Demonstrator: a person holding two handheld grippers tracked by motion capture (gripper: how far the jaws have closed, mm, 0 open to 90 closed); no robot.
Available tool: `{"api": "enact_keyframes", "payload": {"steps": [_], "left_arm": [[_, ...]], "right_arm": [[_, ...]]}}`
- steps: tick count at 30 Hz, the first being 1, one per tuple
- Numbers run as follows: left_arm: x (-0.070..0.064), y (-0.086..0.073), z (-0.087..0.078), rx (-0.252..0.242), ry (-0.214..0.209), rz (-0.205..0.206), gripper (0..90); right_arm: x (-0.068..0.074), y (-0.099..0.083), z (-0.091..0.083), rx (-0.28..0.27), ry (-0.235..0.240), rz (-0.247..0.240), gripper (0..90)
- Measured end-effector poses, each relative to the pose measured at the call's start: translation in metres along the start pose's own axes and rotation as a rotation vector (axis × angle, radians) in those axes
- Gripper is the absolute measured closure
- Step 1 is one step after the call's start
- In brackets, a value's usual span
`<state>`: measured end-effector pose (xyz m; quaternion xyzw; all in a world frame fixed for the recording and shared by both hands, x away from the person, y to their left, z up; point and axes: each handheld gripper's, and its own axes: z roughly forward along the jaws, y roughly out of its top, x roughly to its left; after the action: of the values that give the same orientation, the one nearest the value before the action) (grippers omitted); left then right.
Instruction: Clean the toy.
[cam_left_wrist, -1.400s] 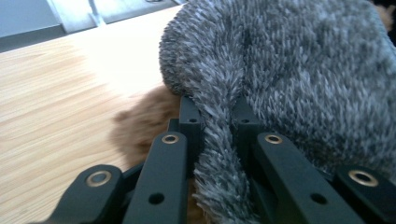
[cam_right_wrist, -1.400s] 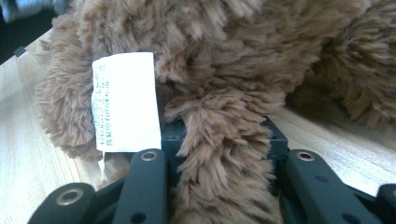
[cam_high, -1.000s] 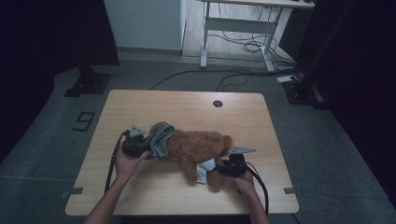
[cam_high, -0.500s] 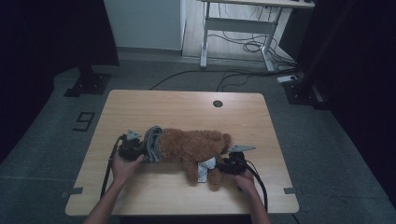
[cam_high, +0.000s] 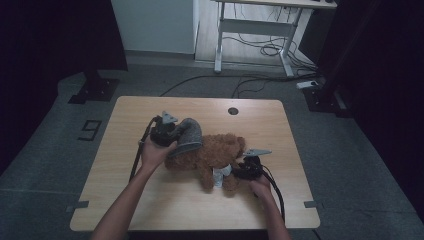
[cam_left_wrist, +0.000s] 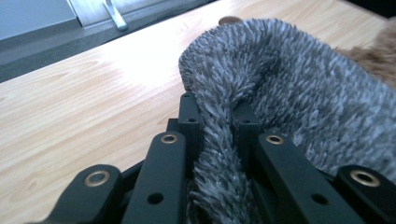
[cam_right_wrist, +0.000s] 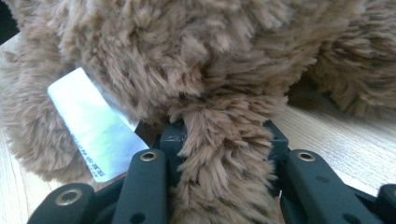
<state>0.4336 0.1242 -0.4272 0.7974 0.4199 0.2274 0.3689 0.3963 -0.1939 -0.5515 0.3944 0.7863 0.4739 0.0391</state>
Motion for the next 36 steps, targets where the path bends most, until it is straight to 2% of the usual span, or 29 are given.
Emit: {"api": "enact_keyframes", "payload": {"steps": [3,6,8,11,14,16,19,22,24,27,34,36], "left_arm": [[-0.002,-0.001,0.011,0.023,-0.008,-0.01,77.9],[-0.001,-0.008,0.012,0.038,-0.043,-0.023,78.2],[-0.003,-0.015,0.009,0.038,-0.057,-0.022,78.2],[-0.01,-0.029,0.001,0.023,-0.054,0.002,78.4],[-0.018,-0.044,-0.01,-0.003,-0.046,0.022,78.5],[-0.019,-0.053,-0.016,-0.019,-0.058,0.008,78.5],[-0.023,-0.064,-0.02,-0.042,-0.07,0.01,78.6],[-0.027,-0.069,-0.023,-0.06,-0.07,0.022,78.7],[-0.029,-0.072,-0.025,-0.069,-0.07,0.029,78.7],[-0.03,-0.076,-0.028,-0.077,-0.085,0.015,78.7],[-0.036,-0.087,-0.036,-0.097,-0.101,0.005,78.8],[-0.038,-0.089,-0.038,-0.103,-0.106,0.006,78.9]], "right_arm": [[0.0,-0.001,0.0,-0.006,-0.001,0.005,64.3],[0.001,-0.002,0.0,-0.01,-0.005,0.008,64.3],[0.003,-0.003,-0.001,-0.008,-0.013,0.007,64.3],[0.005,-0.004,-0.002,-0.005,-0.022,0.014,61.1],[0.004,-0.006,-0.006,0.002,-0.007,0.068,53.5],[0.002,-0.009,-0.013,-0.004,0.036,0.096,49.7],[0.002,-0.013,-0.028,-0.023,0.045,0.109,44.2],[0.002,-0.012,-0.049,-0.106,0.041,0.138,35.9],[0.002,-0.008,-0.059,-0.147,0.028,0.132,31.4],[0.008,0.003,-0.07,-0.192,0.013,0.121,26.6],[0.021,0.041,-0.066,-0.212,0.008,0.071,24.5],[0.024,0.054,-0.064,-0.209,-0.007,0.058,24.7]]}}
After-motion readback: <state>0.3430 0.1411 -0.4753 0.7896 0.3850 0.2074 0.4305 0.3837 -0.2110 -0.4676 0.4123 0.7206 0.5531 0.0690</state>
